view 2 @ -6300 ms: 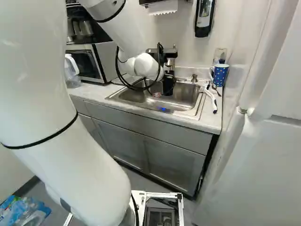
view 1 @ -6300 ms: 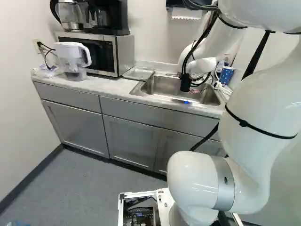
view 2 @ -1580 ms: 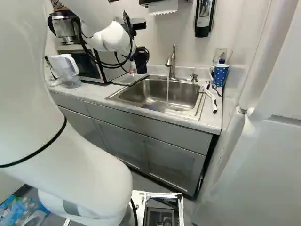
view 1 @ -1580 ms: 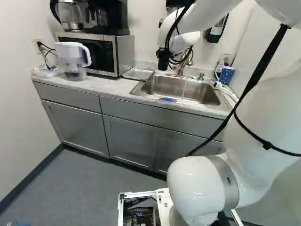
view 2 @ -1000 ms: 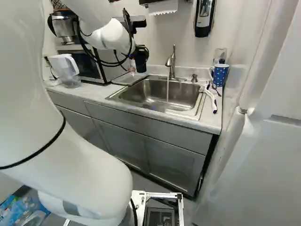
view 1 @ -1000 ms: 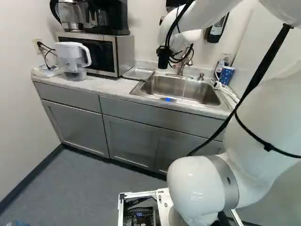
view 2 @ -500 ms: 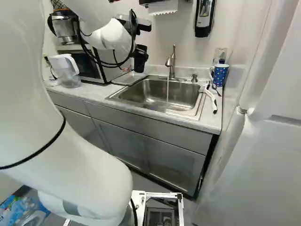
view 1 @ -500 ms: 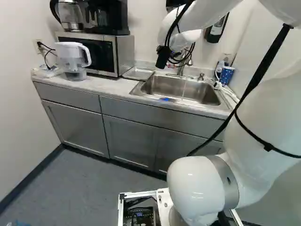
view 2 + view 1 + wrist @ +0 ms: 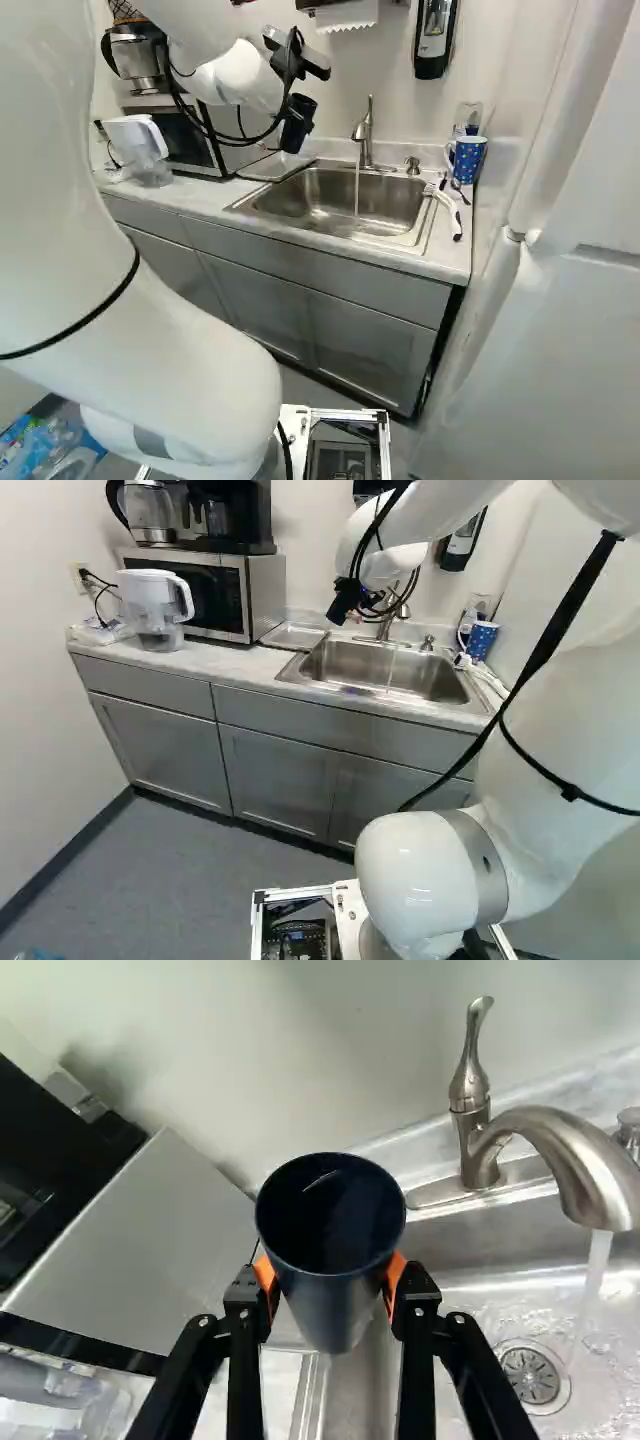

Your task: Rinse the cup and place it in the tray

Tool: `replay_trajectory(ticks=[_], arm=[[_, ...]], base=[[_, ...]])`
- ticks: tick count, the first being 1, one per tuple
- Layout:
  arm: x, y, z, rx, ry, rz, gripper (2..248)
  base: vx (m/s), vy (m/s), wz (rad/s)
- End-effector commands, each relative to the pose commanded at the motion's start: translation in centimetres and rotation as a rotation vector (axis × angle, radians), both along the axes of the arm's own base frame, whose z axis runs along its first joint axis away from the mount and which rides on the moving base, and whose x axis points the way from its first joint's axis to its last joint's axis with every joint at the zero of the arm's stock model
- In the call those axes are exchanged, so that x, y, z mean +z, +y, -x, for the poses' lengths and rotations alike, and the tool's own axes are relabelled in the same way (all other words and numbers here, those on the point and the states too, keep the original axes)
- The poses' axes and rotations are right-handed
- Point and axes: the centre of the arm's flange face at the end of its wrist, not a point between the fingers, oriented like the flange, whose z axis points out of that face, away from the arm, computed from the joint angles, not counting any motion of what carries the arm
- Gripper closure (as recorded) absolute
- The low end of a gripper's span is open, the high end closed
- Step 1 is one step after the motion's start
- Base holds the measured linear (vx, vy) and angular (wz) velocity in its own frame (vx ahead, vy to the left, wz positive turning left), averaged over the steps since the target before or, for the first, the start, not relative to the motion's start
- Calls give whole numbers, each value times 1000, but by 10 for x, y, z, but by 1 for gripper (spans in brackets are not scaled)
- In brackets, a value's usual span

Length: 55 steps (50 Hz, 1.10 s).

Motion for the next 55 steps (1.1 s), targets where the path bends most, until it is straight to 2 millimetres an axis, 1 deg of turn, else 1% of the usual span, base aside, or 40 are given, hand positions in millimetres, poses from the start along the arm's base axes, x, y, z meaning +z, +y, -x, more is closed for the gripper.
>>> replay_trajectory(ticks=[55], arm=[[0, 0, 0, -214, -11, -537, 128]], base=[[0, 0, 0]])
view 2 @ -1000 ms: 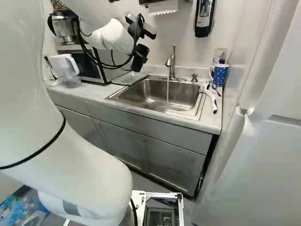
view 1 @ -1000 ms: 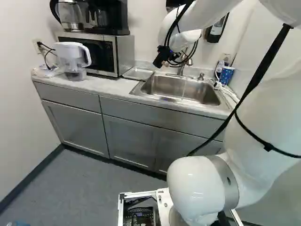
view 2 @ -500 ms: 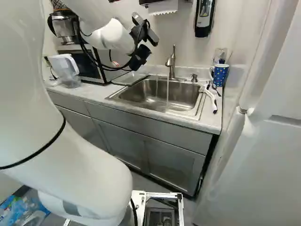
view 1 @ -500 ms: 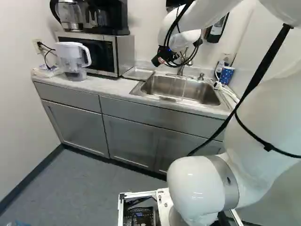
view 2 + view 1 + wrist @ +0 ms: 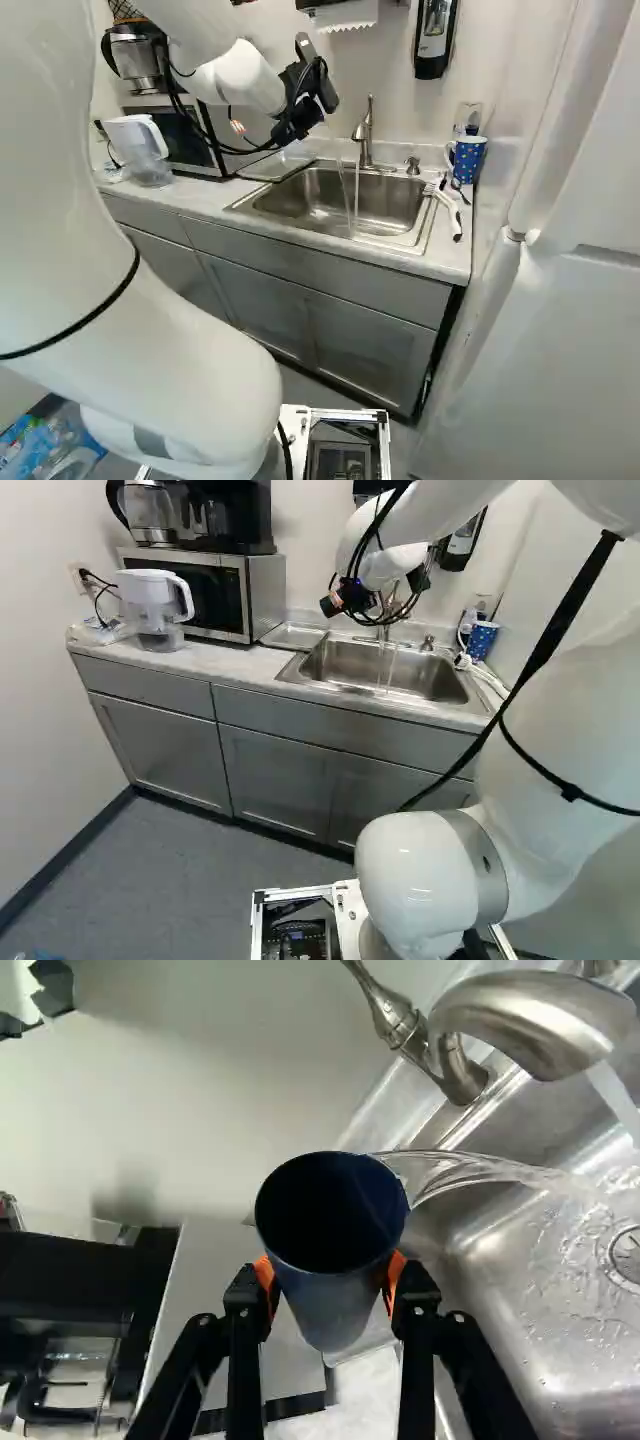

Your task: Rinse the cup and place it in the tray

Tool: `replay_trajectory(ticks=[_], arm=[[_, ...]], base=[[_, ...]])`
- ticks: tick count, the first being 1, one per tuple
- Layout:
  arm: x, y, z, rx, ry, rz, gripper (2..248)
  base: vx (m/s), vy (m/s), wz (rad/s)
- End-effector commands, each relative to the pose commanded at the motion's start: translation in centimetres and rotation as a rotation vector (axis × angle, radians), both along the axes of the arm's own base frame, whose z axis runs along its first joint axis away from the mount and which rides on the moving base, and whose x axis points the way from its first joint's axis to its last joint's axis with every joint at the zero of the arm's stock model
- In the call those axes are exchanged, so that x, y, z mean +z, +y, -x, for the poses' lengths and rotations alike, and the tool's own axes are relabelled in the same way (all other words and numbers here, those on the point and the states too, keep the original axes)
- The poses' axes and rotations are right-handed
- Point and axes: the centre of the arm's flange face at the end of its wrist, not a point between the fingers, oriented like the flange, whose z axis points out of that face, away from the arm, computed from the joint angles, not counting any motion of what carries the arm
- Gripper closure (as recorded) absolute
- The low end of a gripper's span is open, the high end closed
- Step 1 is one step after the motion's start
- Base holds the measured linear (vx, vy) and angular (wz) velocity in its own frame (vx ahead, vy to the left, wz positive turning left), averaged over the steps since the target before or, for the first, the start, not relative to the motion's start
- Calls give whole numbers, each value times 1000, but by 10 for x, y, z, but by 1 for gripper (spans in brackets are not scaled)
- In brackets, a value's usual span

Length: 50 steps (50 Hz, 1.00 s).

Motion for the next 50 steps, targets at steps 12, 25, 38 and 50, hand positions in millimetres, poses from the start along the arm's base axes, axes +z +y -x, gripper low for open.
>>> replay_trajectory(ticks=[12, 25, 38, 50], arm=[[0, 0, 0, -47, -3, -117, 128], [0, 0, 0, -97, -5, -244, 128], [0, 0, 0, -148, -8, -371, 128], [0, 0, 0, -194, -10, -488, 128]], base=[[0, 0, 0], [0, 0, 0], [0, 0, 0], [0, 0, 0]])
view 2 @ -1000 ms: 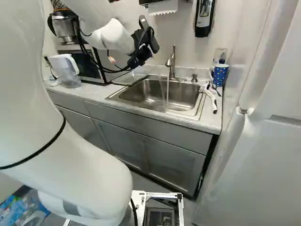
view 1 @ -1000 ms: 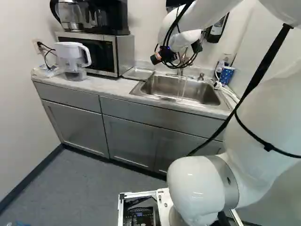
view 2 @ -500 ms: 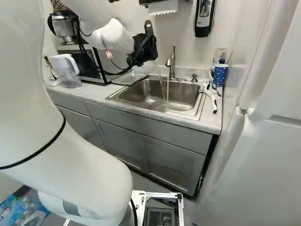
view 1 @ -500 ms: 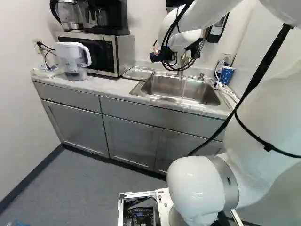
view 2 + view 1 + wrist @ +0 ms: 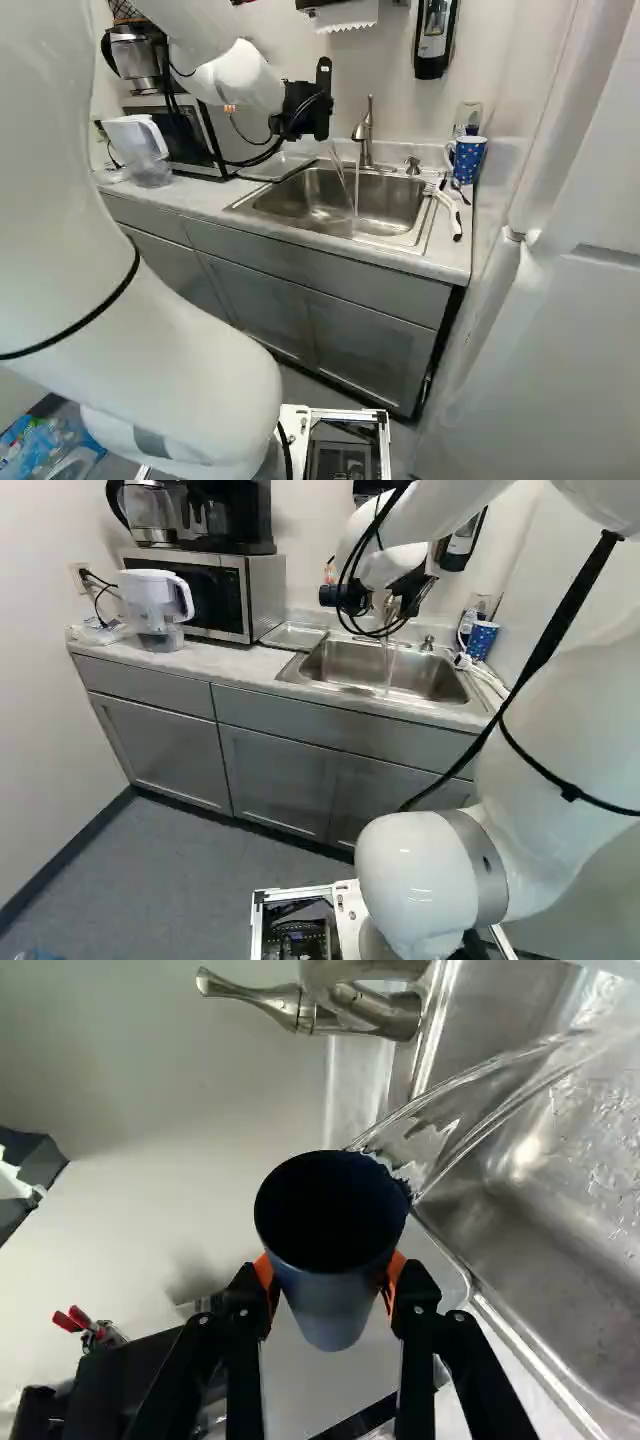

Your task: Rinse the cup and place it in the tray

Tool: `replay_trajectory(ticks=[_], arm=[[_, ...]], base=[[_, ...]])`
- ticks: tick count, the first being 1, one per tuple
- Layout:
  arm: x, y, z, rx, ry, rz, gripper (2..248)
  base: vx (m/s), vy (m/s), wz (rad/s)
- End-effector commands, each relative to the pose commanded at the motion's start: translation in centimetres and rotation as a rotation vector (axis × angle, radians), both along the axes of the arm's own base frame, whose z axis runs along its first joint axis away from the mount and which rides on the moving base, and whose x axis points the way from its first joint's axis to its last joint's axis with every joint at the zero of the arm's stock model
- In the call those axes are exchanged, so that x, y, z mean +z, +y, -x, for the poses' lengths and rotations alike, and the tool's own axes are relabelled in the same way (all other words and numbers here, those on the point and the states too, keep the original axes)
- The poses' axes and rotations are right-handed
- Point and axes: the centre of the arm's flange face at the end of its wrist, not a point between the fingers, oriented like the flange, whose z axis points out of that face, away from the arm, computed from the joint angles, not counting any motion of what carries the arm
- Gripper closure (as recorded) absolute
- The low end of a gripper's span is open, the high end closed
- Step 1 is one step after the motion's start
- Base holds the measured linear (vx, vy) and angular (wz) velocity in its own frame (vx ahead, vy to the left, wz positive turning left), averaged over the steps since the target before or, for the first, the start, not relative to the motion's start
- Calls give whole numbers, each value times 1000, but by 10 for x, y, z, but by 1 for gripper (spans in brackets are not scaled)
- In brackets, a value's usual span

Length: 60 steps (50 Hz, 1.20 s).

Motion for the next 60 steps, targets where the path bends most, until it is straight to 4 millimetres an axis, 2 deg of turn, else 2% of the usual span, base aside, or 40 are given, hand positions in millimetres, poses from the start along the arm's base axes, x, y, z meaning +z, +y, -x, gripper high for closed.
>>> replay_trajectory(ticks=[5, 60], arm=[[0, 0, 0, -19, -1, -49, 128], [0, 0, 0, -19, -1, -49, 128]], base=[[0, 0, 0], [0, 0, 0]])
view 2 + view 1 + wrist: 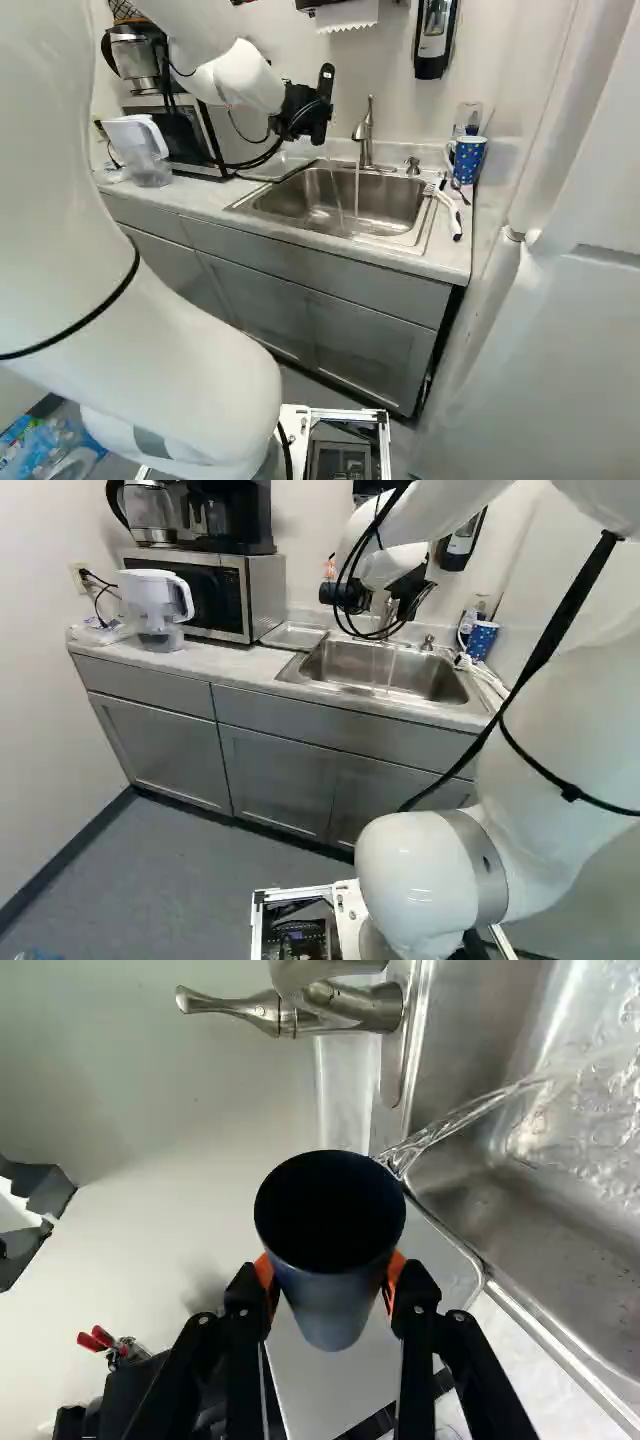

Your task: Rinse the cup and place it in the tray

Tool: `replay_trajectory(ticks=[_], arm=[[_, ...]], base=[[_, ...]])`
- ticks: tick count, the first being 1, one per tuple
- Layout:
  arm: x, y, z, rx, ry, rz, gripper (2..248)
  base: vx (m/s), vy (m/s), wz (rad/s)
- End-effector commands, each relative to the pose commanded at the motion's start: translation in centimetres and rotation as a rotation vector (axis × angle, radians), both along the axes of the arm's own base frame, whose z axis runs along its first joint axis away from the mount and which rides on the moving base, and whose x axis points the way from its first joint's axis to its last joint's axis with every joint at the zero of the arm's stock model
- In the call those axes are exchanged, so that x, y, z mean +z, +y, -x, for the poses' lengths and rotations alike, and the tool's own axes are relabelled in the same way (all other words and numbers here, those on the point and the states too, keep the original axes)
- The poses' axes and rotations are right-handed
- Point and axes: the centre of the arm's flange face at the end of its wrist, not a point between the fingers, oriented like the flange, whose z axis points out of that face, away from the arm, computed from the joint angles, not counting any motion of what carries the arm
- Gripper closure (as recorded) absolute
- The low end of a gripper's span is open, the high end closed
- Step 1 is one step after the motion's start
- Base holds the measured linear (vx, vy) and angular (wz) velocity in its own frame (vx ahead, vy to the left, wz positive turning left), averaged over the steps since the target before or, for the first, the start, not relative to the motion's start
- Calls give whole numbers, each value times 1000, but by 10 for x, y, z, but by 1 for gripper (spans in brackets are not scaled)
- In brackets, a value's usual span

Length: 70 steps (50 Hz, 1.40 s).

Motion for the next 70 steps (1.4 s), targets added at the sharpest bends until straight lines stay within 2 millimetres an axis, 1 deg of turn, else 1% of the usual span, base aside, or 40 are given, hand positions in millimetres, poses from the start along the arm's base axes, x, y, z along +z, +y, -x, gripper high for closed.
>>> replay_trajectory(ticks=[18, 29, 70], arm=[[0, 0, 0, -1, 0, -2, 128], [0, 0, 0, -32, -2, -81, 128], [0, 0, 0, -32, -2, -81, 128]], base=[[0, 0, 0], [0, 0, 0], [0, 0, 0]])
